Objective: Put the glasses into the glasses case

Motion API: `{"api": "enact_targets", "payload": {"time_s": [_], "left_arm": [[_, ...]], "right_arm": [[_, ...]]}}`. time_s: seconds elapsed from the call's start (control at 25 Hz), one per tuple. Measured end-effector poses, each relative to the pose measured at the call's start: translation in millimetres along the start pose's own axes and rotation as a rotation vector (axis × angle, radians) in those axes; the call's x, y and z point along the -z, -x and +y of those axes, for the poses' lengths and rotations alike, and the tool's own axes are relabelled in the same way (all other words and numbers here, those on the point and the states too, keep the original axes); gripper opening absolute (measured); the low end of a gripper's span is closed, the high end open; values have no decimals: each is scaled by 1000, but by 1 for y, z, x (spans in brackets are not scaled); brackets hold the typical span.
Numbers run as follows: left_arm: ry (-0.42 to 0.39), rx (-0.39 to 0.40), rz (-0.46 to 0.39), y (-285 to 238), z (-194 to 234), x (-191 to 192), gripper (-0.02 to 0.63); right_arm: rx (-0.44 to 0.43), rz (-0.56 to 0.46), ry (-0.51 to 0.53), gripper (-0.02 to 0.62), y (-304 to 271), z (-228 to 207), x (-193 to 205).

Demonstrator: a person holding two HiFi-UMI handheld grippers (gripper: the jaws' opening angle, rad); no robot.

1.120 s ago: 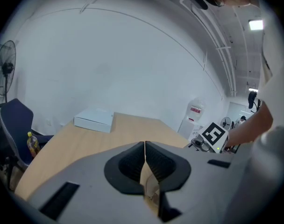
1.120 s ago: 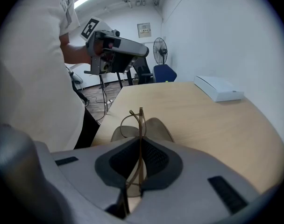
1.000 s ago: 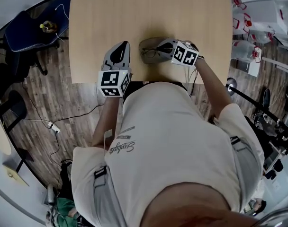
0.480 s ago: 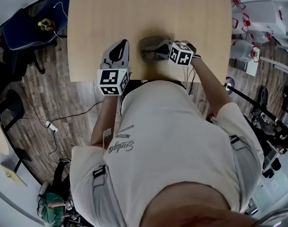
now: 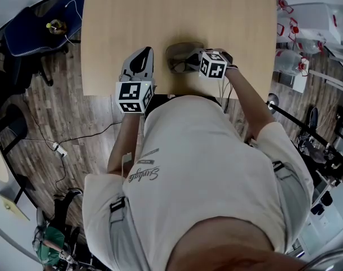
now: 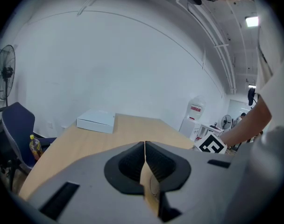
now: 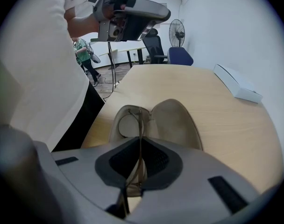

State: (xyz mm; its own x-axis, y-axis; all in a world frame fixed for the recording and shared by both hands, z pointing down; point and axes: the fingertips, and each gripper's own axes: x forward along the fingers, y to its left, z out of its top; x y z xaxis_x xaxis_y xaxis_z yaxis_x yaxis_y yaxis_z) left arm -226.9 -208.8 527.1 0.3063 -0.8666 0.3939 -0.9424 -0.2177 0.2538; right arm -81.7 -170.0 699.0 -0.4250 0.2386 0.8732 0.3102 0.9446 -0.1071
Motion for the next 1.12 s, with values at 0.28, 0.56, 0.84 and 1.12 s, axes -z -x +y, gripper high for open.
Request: {"api": "enact_targets", "payload": {"time_s": [0.28, 0.56, 0.84, 1.12], "left_arm": [[0, -4, 3, 4, 1, 2, 17], [-6, -2, 4, 8, -1, 2, 17], [-26, 6, 8, 13, -7, -2, 17], [-37, 22, 0, 13, -13, -7, 17]], "right_arm": [[29, 4, -8, 14, -4, -3, 2], [53, 12, 10, 52, -8, -1, 5], [100, -1, 15, 95, -5, -4, 5], [184, -58, -3, 93, 9, -14, -1]]}}
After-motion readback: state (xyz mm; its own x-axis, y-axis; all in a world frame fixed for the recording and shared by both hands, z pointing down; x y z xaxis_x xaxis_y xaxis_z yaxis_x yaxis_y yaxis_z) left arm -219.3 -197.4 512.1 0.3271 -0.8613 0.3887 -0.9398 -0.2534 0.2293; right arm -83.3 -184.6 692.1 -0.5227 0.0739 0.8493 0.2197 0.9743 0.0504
